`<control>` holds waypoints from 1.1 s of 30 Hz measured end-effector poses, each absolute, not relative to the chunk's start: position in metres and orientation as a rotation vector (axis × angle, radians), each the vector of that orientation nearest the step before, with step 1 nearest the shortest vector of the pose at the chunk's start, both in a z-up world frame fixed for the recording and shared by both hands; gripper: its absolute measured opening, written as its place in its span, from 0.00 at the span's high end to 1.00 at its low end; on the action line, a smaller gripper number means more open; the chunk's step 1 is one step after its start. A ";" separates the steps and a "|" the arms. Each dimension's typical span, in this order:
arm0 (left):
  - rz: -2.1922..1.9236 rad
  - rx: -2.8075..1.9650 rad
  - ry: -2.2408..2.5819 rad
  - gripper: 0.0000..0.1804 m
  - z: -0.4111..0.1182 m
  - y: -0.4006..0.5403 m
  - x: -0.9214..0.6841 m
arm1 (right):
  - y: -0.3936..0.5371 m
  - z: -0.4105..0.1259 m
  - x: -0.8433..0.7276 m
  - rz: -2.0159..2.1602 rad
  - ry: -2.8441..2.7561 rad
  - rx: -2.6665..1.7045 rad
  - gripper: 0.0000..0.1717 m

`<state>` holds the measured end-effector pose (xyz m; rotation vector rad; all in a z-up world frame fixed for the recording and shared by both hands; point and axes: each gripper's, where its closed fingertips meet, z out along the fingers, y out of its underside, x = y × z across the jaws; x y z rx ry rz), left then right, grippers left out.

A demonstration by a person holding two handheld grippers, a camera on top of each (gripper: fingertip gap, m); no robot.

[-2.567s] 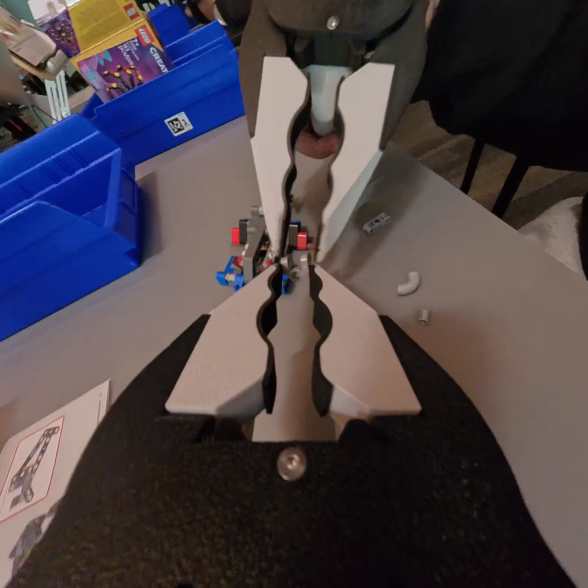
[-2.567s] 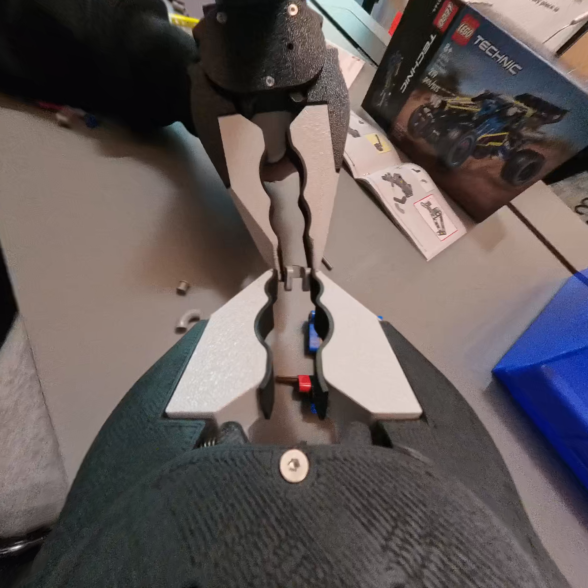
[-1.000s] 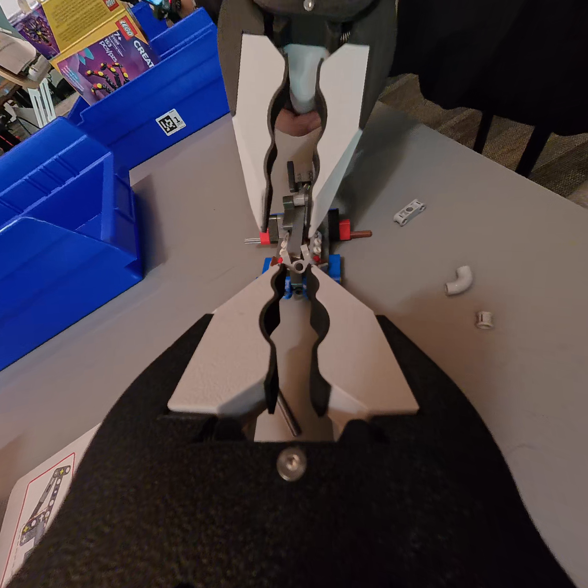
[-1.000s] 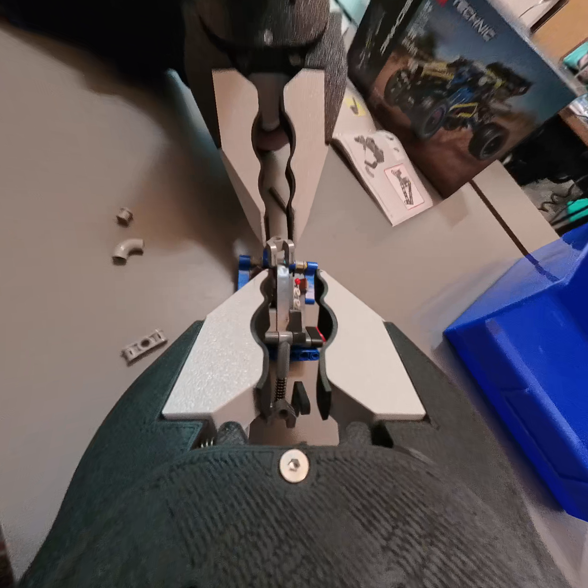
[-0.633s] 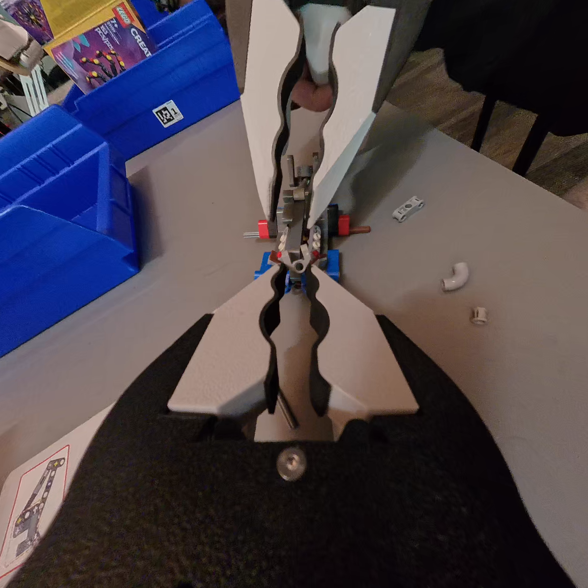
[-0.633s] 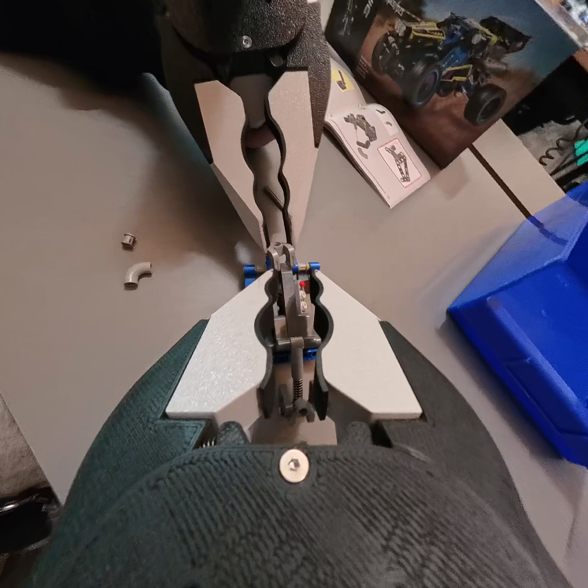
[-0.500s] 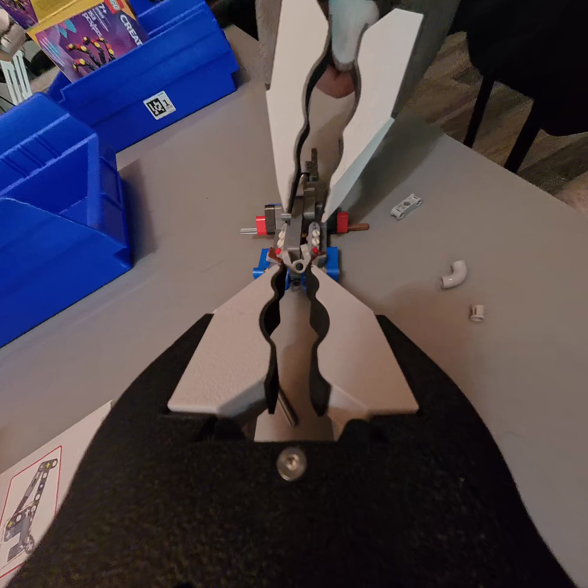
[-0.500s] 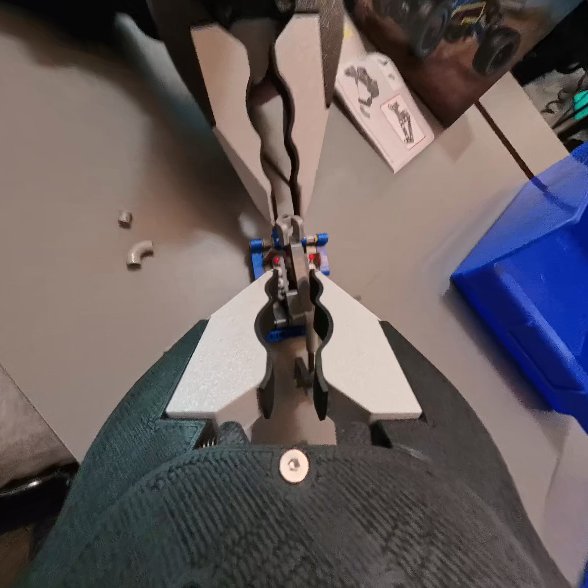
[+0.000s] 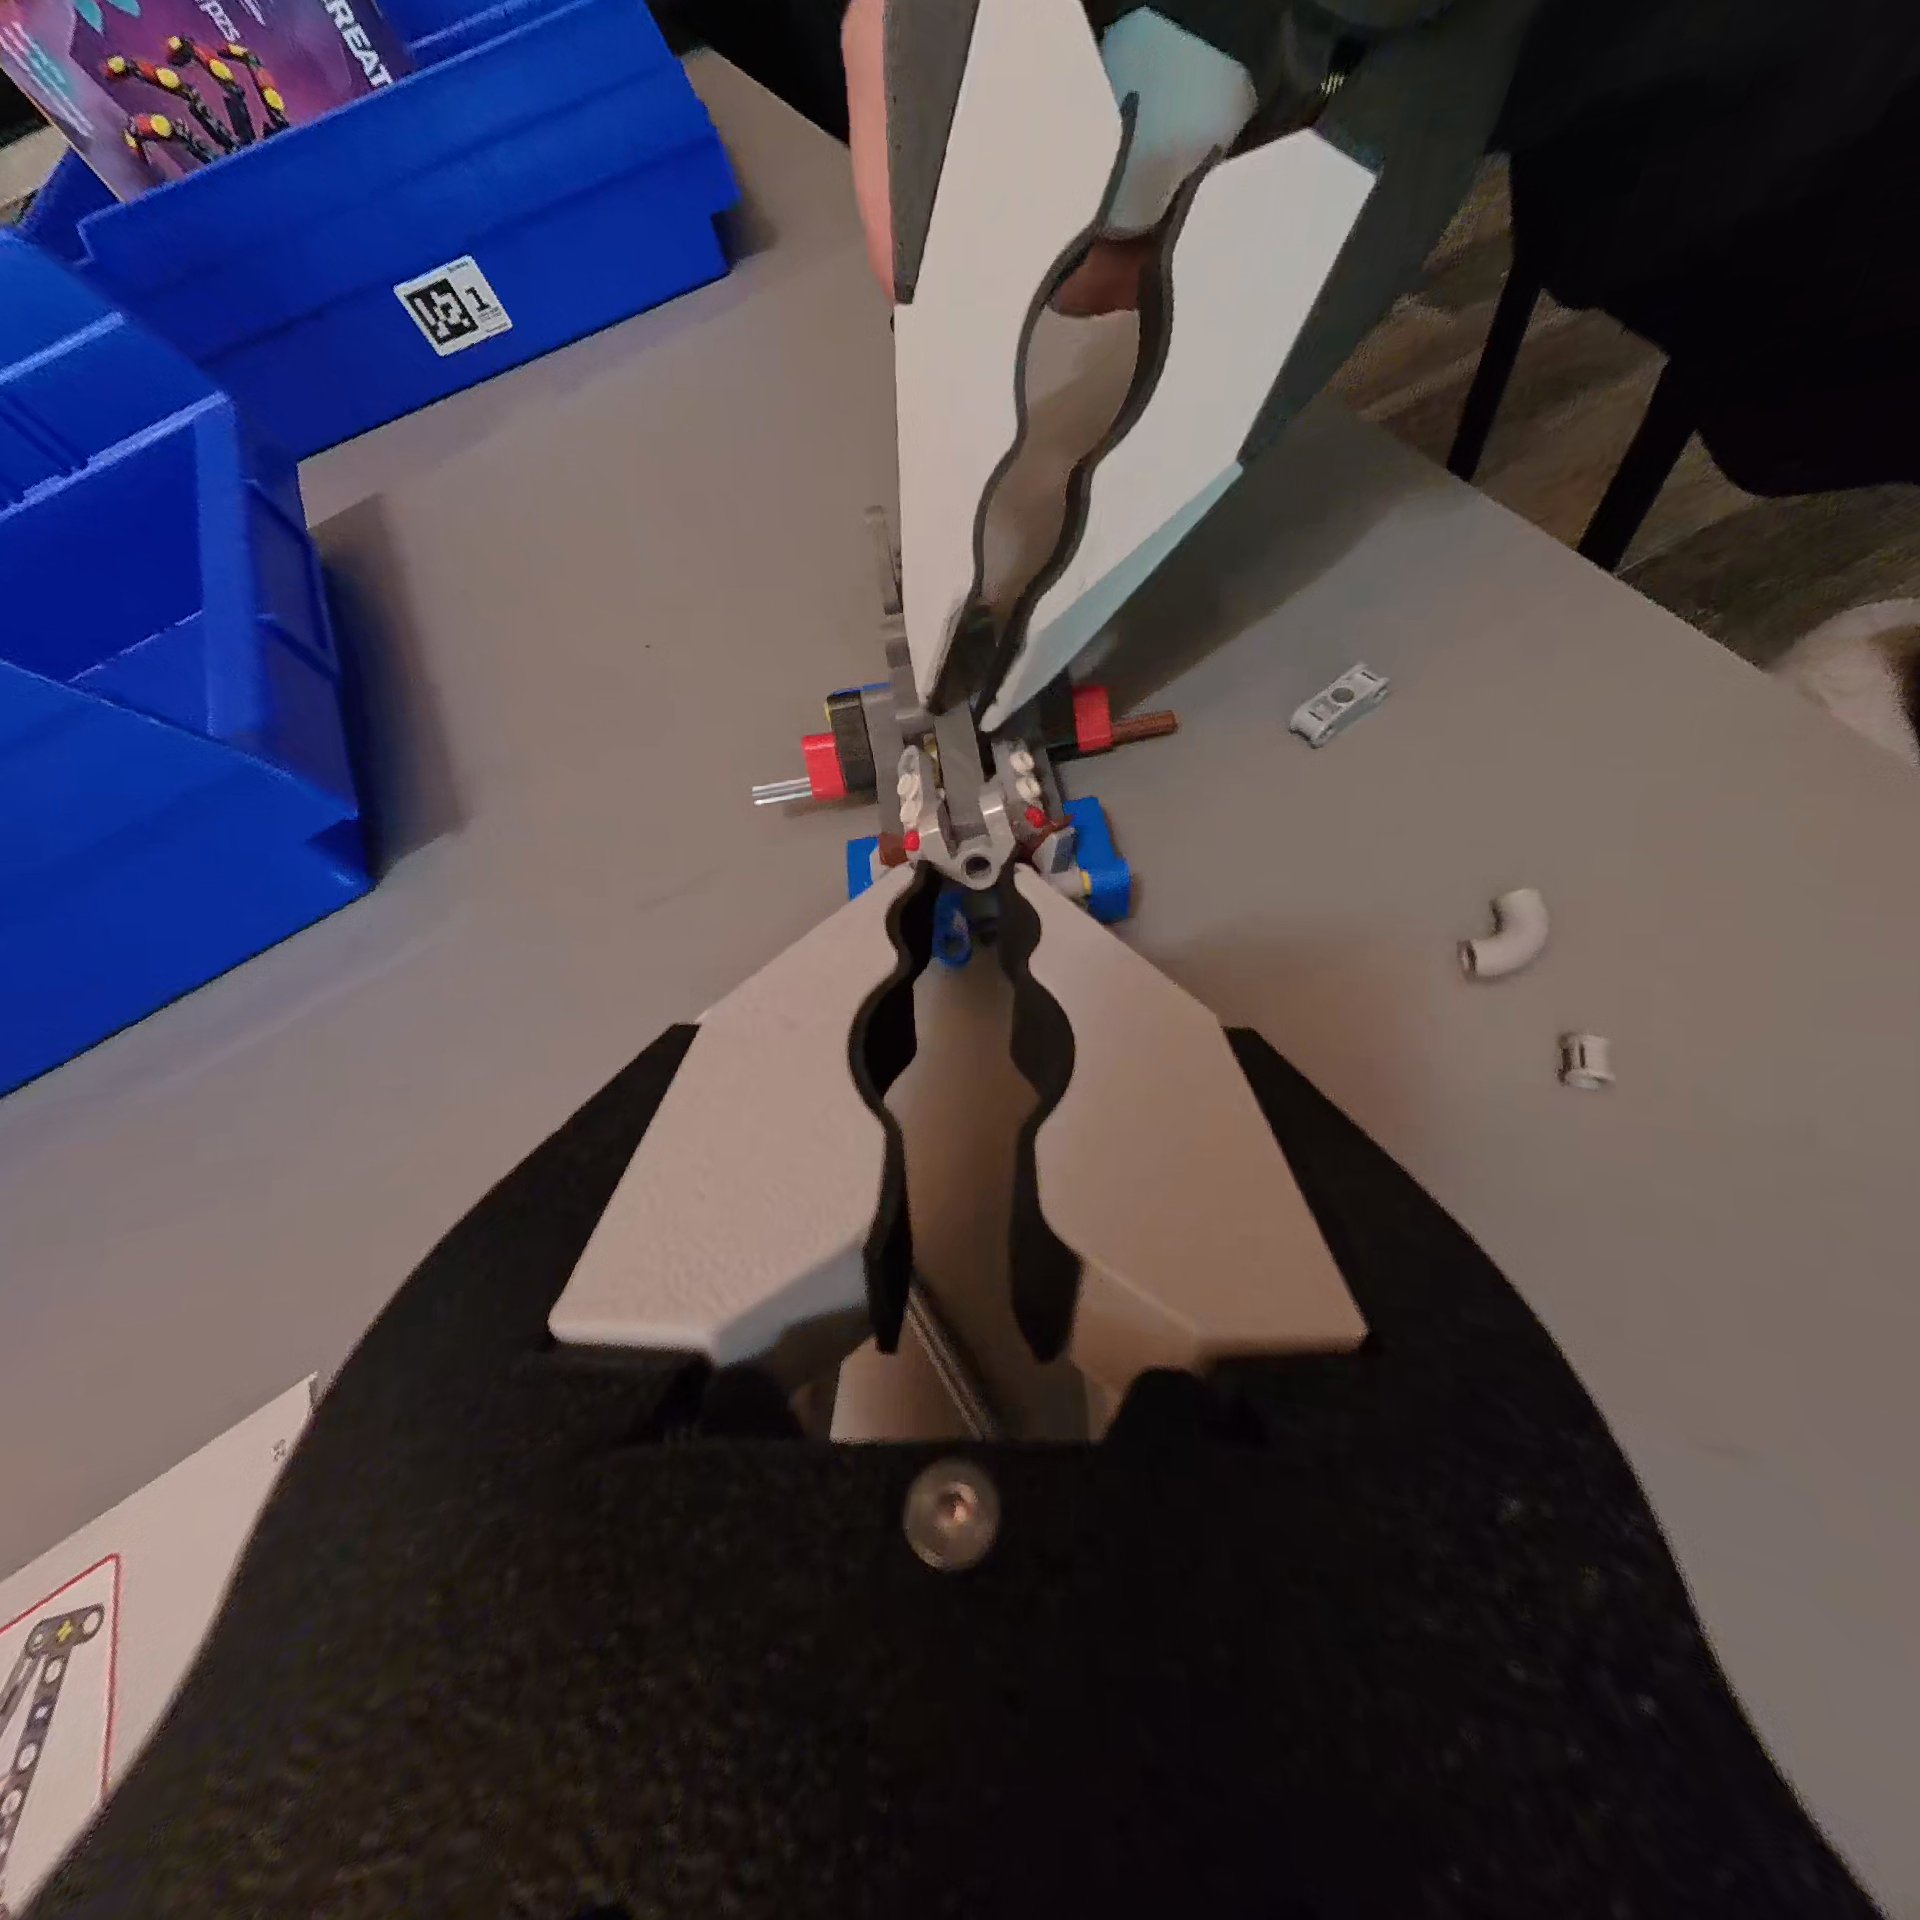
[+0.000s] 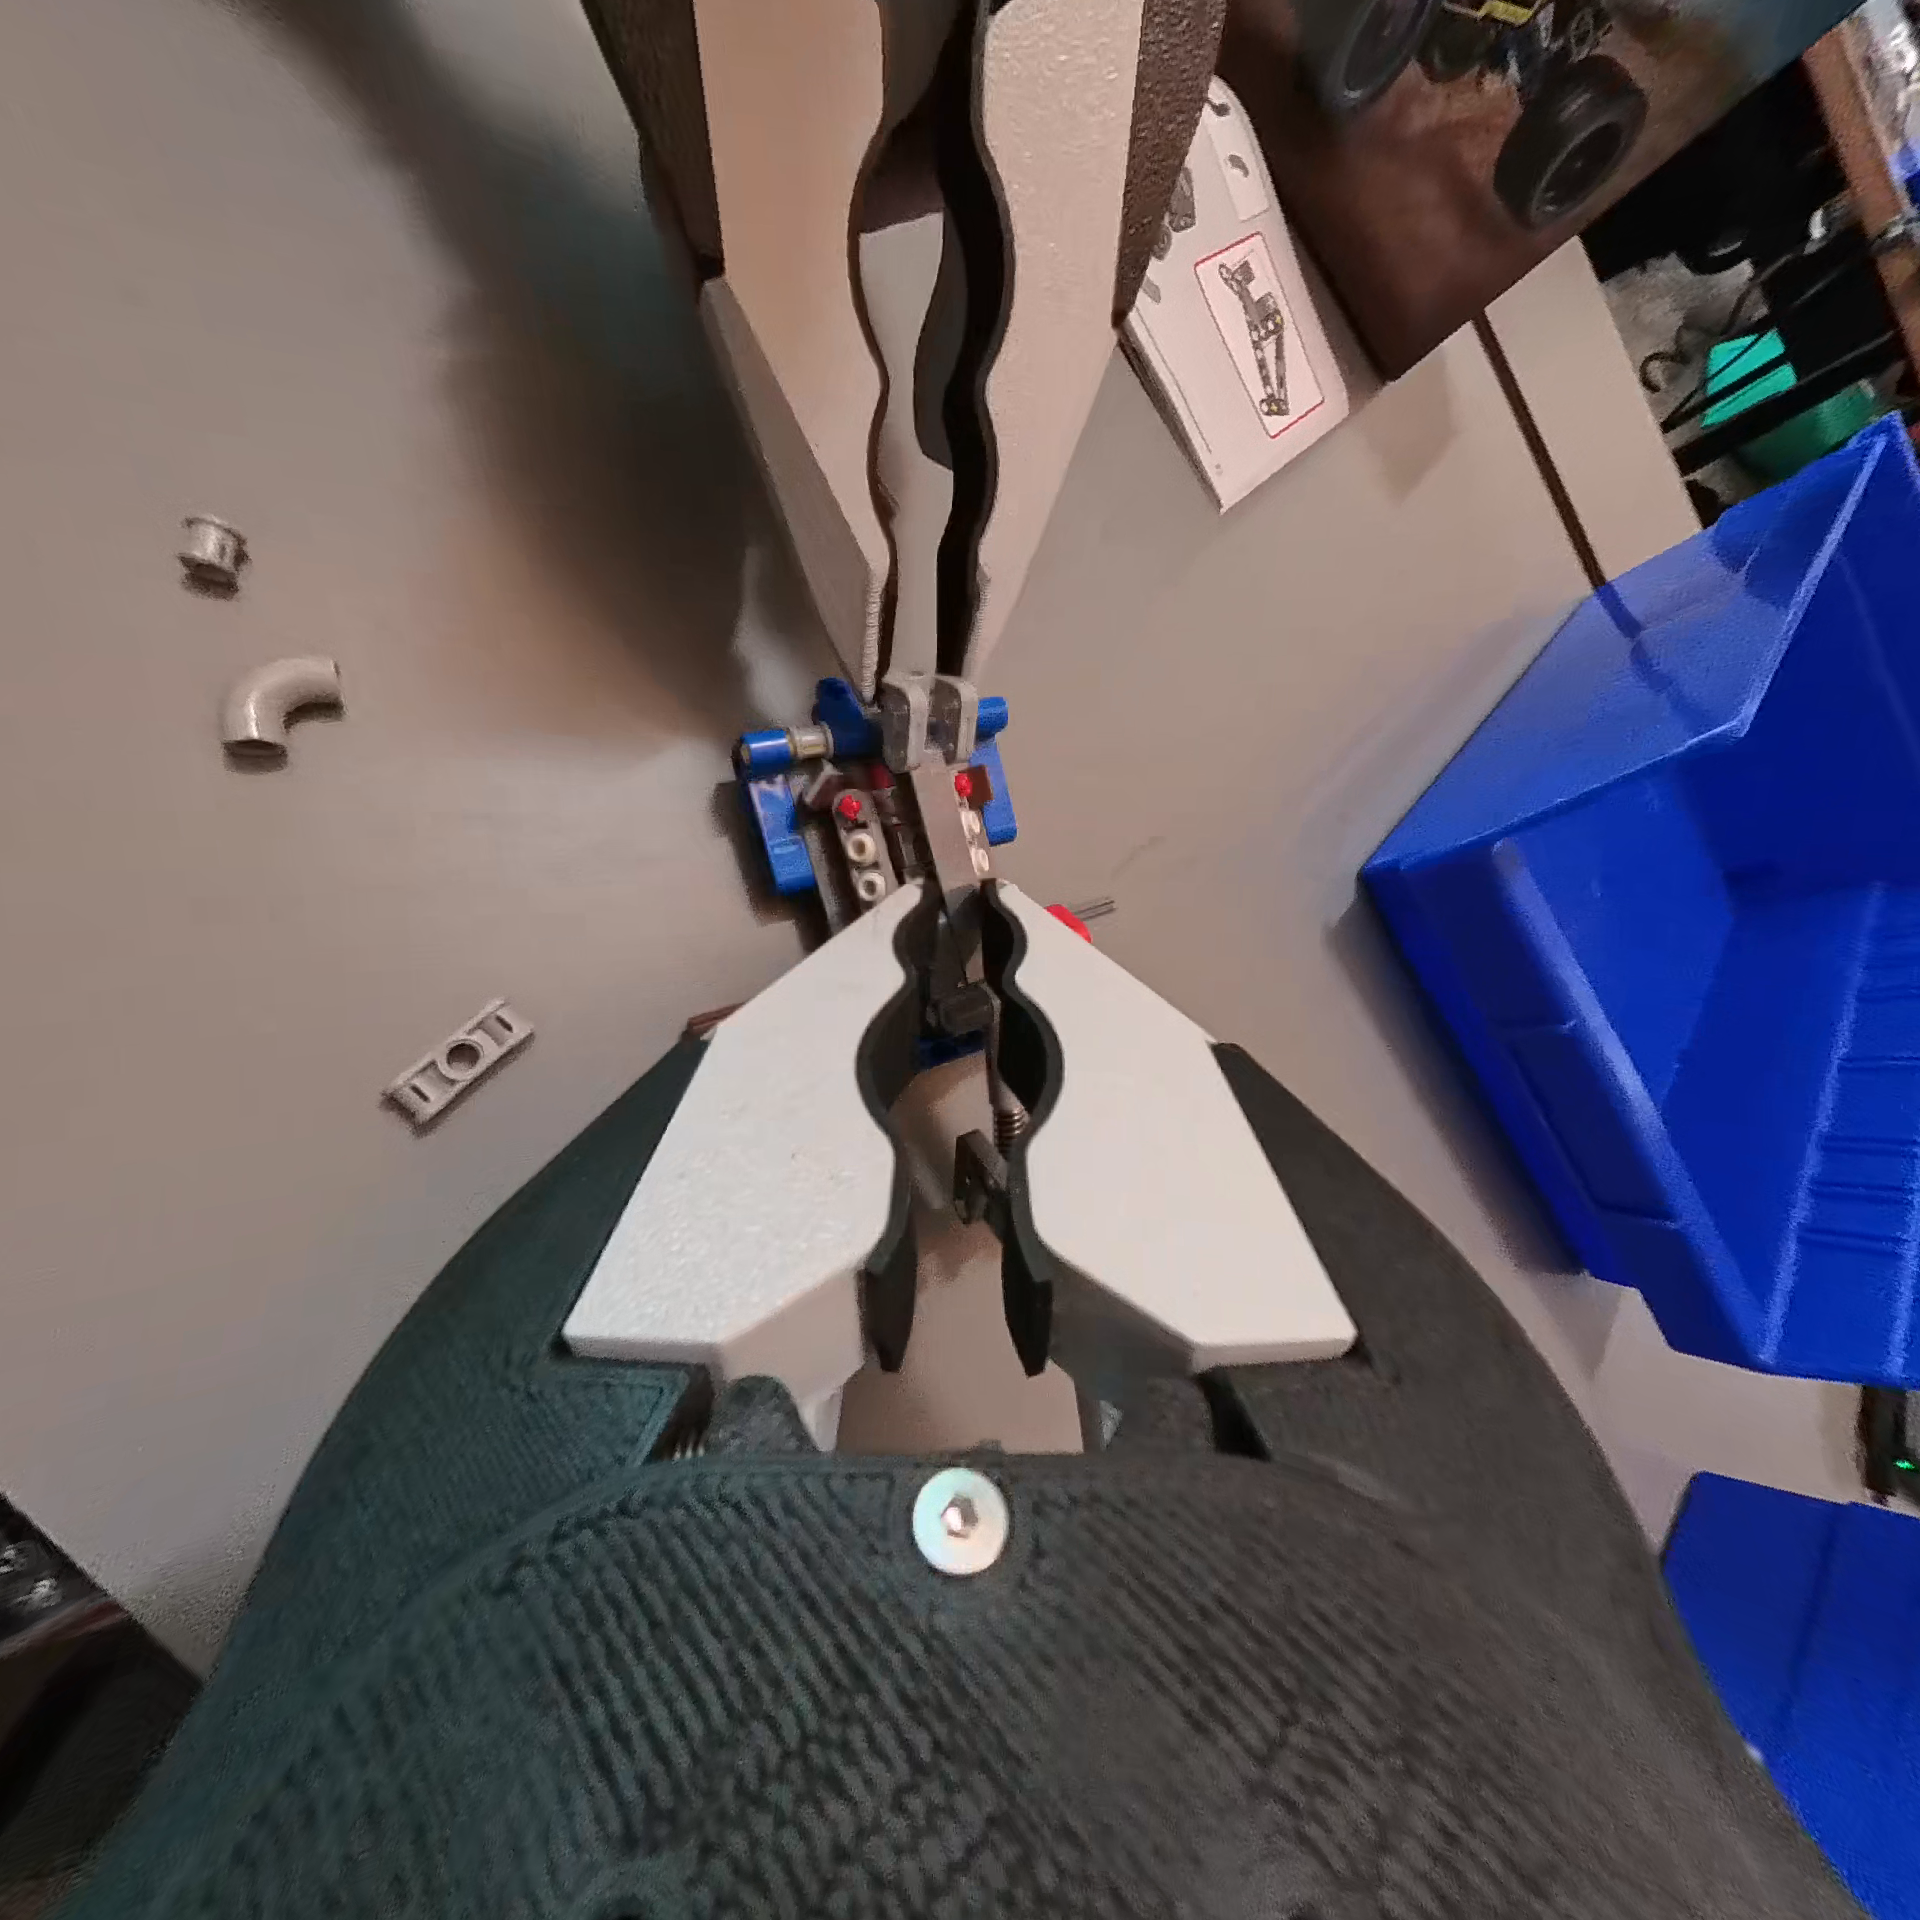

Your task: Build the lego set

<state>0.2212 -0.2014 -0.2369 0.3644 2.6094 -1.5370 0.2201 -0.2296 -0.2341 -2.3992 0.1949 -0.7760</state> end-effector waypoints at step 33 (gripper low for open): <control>-1.324 0.226 2.584 1.00 -0.239 -0.199 0.218 | -0.211 -0.232 0.215 -0.707 0.254 -2.224 0.98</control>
